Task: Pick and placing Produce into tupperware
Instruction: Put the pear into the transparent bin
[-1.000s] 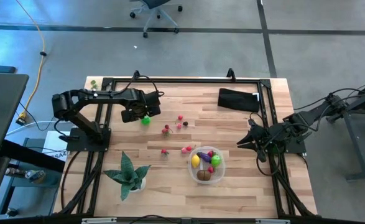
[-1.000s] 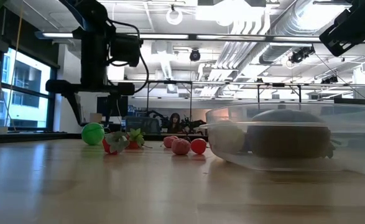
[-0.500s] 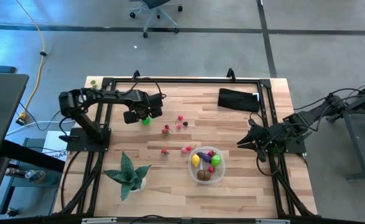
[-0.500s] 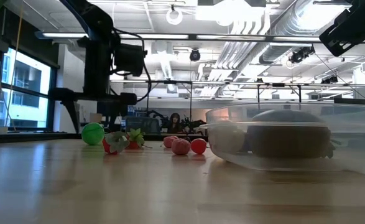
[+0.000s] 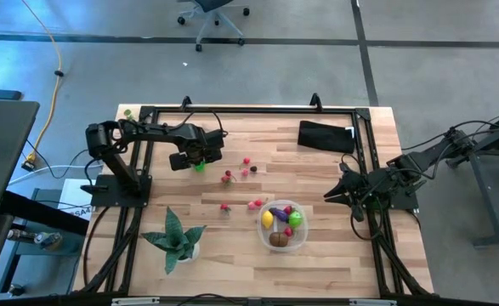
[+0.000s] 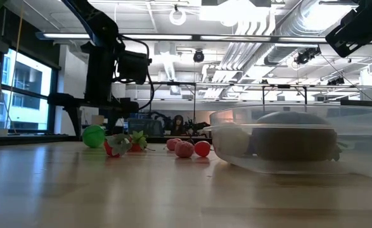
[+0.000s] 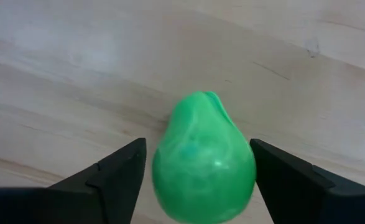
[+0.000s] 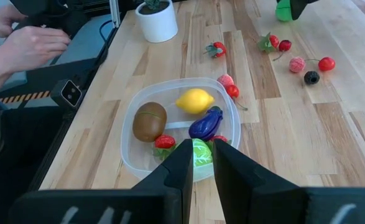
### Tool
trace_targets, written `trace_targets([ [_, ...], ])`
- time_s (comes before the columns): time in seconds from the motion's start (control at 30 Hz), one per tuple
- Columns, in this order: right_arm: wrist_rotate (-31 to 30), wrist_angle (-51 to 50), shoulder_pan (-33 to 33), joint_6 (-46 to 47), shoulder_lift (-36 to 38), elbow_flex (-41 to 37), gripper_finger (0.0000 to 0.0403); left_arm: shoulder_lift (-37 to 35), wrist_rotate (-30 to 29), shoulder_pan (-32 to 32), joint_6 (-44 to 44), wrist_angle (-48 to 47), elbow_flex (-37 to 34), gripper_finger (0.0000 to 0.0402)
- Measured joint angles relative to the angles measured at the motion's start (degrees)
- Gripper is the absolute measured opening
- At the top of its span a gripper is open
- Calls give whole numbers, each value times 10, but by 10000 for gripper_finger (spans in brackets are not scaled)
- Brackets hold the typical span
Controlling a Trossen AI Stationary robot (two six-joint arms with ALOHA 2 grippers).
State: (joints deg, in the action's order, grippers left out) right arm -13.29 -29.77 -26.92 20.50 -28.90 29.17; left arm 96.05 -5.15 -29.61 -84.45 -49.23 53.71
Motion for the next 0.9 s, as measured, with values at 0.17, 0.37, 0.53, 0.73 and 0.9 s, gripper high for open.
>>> trace_targets([
  [0.17,0,0,0,0,0,0,51,0,0,0,0,-2,0,238],
  [0.37,0,0,0,0,0,0,51,0,6,0,0,-2,0,215],
  [0.53,0,0,0,0,0,0,51,0,6,0,7,-3,0,218],
  [0.73,0,0,0,0,0,0,51,0,6,2,17,-3,0,219],
  [0.9,0,0,0,0,0,0,51,0,4,13,22,-8,13,213],
])
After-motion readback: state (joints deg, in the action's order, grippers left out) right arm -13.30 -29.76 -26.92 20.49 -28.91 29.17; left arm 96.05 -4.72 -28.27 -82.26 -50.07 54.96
